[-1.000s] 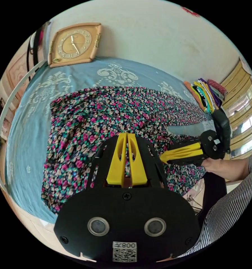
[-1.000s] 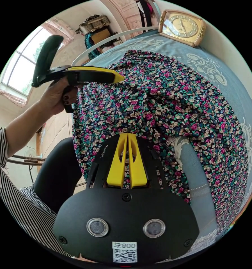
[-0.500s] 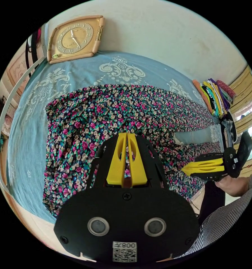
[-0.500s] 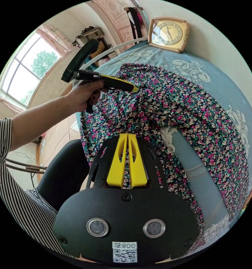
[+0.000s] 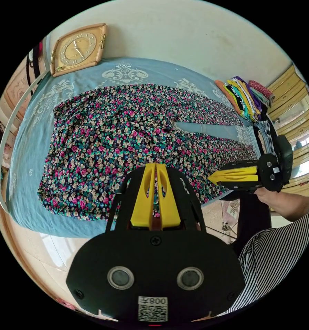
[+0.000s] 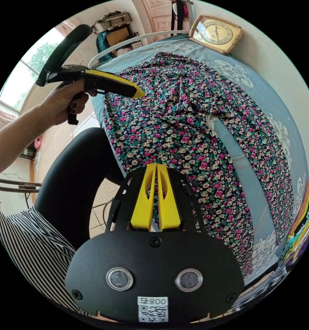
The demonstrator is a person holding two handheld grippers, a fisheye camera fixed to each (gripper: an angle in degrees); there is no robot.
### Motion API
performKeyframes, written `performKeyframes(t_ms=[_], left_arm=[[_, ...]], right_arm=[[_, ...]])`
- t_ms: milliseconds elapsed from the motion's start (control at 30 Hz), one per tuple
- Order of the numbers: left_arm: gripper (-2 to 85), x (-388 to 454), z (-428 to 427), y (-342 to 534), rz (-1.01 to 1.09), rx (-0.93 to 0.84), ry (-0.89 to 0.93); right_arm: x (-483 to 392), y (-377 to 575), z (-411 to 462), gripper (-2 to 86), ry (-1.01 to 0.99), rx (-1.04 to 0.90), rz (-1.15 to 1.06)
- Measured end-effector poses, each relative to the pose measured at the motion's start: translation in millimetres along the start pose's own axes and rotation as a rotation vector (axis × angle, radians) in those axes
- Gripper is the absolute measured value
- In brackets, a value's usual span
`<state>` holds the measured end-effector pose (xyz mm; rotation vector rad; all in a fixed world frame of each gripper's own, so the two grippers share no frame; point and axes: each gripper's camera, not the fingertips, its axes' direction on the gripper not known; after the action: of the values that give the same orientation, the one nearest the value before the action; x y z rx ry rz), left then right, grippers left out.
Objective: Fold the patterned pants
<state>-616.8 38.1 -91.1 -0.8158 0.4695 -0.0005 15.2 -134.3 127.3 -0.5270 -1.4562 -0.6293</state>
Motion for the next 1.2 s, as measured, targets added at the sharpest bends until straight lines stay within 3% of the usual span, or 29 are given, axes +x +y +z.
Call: performKeyframes(t_ms=[67, 133, 400, 500, 767, 1000, 1200], left_arm=[[0.3, 9.2, 23.8, -0.5, 0.002, -0.130, -0.018], [0.3, 19.5, 34.0, -4.9, 0.001, -0.143, -0.045], [0.2, 57.4, 50.0, -29.6, 0.018, -0.235, -0.191], [0.2, 71.4, 54.9, -34.6, 0.028, -0.239, -0.256], [0.3, 71.3, 57.8, -45.1, -0.006, -0.225, -0.167], [0.3, 85.6, 56.0, -49.7, 0.166, -0.212, -0.239], [0.2, 66.0, 41.0, -48.8, 0.106, -0.154, -0.084]], right_arm=[[-1.9, 15.5, -4.4, 0.1, 0.009, -0.023, 0.025], [-3.1, 29.0, 1.1, 0.1, 0.048, -0.100, 0.046], [-13.7, 59.2, -41.3, 0.1, 0.189, -0.083, 0.042], [-2.7, 73.0, -61.3, 0.1, 0.154, -0.051, 0.086], [21.6, 104.8, -114.0, 0.1, 0.160, 0.007, 0.096], [77.3, 134.7, -168.4, 0.2, -0.002, 0.086, 0.163], [155.6, 160.8, -224.4, 0.2, -0.253, 0.095, 0.278]])
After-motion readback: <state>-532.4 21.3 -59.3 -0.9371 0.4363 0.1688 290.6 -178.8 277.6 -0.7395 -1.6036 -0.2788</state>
